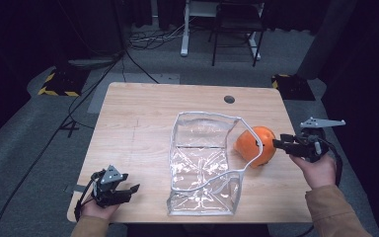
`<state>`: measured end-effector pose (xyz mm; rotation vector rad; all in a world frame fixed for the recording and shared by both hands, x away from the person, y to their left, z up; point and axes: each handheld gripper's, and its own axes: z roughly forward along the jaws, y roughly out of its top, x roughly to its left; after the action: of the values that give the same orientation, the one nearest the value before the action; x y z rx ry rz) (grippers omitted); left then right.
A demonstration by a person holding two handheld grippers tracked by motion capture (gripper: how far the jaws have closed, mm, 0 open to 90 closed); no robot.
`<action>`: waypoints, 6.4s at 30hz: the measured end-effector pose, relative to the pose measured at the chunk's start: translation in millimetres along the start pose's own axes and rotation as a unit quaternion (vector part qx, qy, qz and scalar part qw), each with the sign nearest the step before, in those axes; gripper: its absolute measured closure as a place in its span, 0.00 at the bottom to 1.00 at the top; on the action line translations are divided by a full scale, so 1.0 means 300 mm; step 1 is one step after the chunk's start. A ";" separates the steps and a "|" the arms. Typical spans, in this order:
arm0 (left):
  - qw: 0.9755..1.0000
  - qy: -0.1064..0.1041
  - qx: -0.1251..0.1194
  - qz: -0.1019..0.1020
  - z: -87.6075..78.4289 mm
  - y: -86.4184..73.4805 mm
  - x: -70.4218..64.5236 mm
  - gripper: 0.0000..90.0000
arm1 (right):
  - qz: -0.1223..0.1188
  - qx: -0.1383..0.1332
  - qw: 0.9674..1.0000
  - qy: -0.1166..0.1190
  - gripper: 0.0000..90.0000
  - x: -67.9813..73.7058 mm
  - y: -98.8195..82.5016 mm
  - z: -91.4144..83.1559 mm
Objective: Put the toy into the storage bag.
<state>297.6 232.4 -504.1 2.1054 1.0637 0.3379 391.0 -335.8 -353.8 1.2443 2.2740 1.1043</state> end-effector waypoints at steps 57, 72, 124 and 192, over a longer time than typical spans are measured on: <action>1.000 0.026 -0.003 0.017 0.041 -0.032 -0.007 0.40 | -0.052 0.044 0.997 -0.030 0.89 0.015 0.205 -0.087; 1.000 0.027 -0.003 0.016 0.042 -0.032 -0.007 0.40 | -0.060 0.011 0.997 -0.047 0.89 0.030 0.273 -0.237; 0.999 0.033 0.000 0.010 0.071 0.001 0.014 0.35 | -0.164 0.002 0.986 0.020 0.89 0.397 0.576 -0.204; 0.999 0.035 -0.002 0.010 0.082 0.013 0.024 0.35 | -0.244 0.192 0.946 0.098 0.88 0.682 0.448 0.429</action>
<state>317.1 224.2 -519.0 2.1164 1.0815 0.4250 427.8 -63.8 -319.3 0.6287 2.8318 0.6448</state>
